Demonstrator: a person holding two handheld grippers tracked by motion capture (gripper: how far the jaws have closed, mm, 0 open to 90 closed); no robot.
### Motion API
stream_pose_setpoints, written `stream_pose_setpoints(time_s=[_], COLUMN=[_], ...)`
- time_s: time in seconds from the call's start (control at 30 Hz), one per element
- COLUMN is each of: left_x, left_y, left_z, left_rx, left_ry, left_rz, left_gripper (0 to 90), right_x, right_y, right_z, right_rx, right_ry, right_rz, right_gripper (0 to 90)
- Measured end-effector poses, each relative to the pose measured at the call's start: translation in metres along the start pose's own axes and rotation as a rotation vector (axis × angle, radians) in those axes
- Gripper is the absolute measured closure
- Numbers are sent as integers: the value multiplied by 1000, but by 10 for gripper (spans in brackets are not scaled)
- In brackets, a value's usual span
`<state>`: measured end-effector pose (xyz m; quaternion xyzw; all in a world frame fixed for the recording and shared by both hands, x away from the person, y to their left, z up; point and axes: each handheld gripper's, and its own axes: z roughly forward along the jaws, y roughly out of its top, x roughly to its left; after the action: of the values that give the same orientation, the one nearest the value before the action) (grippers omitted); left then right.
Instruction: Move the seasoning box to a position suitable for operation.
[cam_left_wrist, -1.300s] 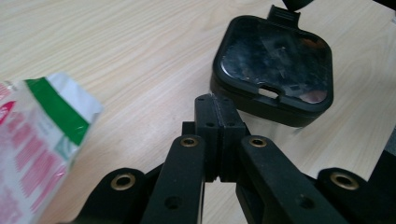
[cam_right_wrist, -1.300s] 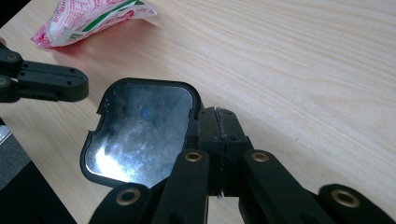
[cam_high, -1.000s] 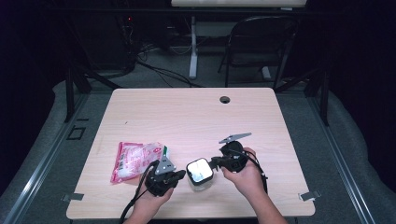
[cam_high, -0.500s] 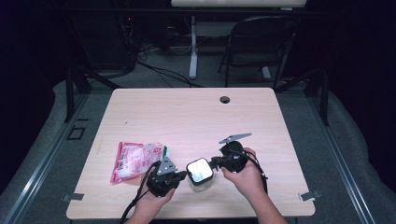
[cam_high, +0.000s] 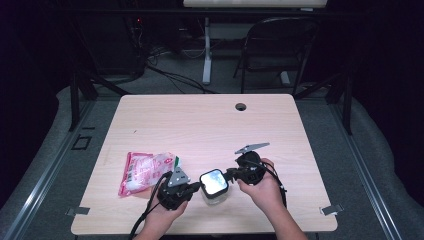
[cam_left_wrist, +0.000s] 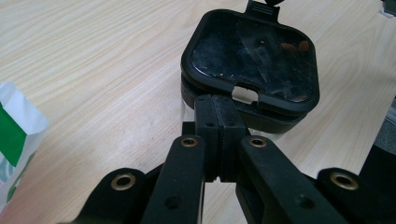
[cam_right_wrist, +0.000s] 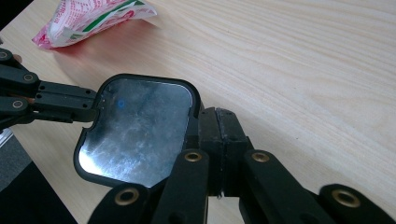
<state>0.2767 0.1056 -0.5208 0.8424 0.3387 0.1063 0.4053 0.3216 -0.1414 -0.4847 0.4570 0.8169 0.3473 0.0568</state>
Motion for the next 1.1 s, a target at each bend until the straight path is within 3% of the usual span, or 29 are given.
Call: stream_pose_setpoints(time_s=[0.47, 0.93, 1.1], left_x=[0, -1, -2], left_y=[8, 23, 27], left_z=[-3, -8, -8], left_rx=[-15, -23, -20], left_ry=[3, 11, 15], left_rz=[-3, 11, 20], left_gripper=[900, 881, 874], right_x=[13, 19, 20], right_y=[-7, -34, -36], right_z=[-10, -17, -18], right_rx=[5, 23, 19], right_ry=[7, 24, 23], right_rz=[-62, -81, -87], right_gripper=[749, 635, 619])
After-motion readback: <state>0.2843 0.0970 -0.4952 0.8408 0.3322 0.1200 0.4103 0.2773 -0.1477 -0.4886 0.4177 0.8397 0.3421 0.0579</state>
